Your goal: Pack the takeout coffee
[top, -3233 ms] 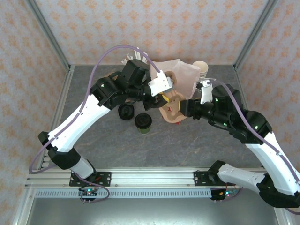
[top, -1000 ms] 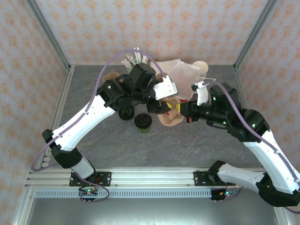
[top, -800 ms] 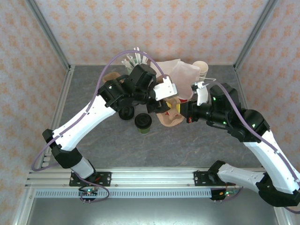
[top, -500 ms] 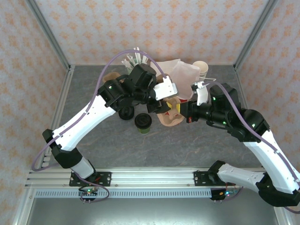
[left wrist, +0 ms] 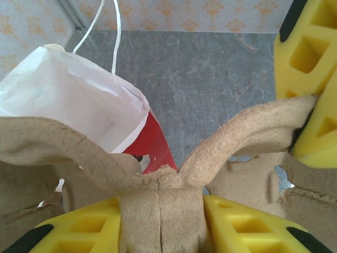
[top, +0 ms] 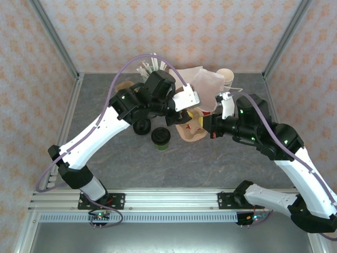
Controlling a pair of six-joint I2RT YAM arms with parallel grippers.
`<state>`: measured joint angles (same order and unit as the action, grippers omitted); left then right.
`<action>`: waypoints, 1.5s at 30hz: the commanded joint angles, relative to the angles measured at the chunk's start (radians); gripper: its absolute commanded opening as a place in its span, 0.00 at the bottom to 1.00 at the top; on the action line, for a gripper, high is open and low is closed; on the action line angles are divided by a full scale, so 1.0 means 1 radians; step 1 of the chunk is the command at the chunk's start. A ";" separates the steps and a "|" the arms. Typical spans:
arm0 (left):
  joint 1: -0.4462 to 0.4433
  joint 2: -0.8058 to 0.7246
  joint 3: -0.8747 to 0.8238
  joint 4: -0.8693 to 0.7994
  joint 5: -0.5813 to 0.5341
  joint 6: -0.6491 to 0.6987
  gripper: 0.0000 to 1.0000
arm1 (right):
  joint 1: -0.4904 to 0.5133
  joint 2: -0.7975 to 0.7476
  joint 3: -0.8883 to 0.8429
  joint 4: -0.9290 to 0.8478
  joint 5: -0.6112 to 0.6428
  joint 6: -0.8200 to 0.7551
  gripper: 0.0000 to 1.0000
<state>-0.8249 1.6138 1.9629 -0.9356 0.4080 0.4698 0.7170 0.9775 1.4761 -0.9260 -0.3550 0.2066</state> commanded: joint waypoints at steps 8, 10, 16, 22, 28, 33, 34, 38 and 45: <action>0.022 -0.004 0.054 -0.002 0.002 -0.038 0.34 | -0.001 -0.052 -0.006 -0.018 0.288 0.054 0.50; 0.032 -0.011 0.049 -0.002 -0.001 -0.048 0.34 | -0.001 -0.055 -0.006 -0.031 0.414 0.074 0.53; 0.064 -0.080 -0.009 0.040 -0.002 -0.088 0.34 | -0.039 -0.024 -0.044 -0.027 0.743 0.160 0.61; 0.077 -0.150 -0.074 0.061 -0.010 -0.112 0.34 | -0.223 0.053 -0.111 0.073 0.570 0.219 0.63; 0.078 -0.203 -0.132 0.073 -0.028 -0.127 0.34 | -0.313 0.143 -0.153 0.166 0.378 0.264 0.76; 0.078 -0.234 -0.168 0.084 -0.034 -0.138 0.34 | -0.334 0.200 -0.164 0.199 0.321 0.277 0.80; 0.078 -0.239 -0.173 0.087 -0.035 -0.140 0.34 | -0.335 0.201 -0.164 0.199 0.320 0.276 0.80; 0.078 -0.252 -0.183 0.090 -0.037 -0.146 0.34 | -0.340 0.242 -0.170 0.210 0.340 0.267 0.78; 0.078 -0.255 -0.184 0.105 -0.019 -0.188 0.35 | -0.358 0.287 -0.168 0.220 0.357 0.233 0.73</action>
<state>-0.7563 1.3842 1.7847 -0.8738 0.3851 0.3164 0.3676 1.2552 1.3125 -0.7288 -0.0158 0.4610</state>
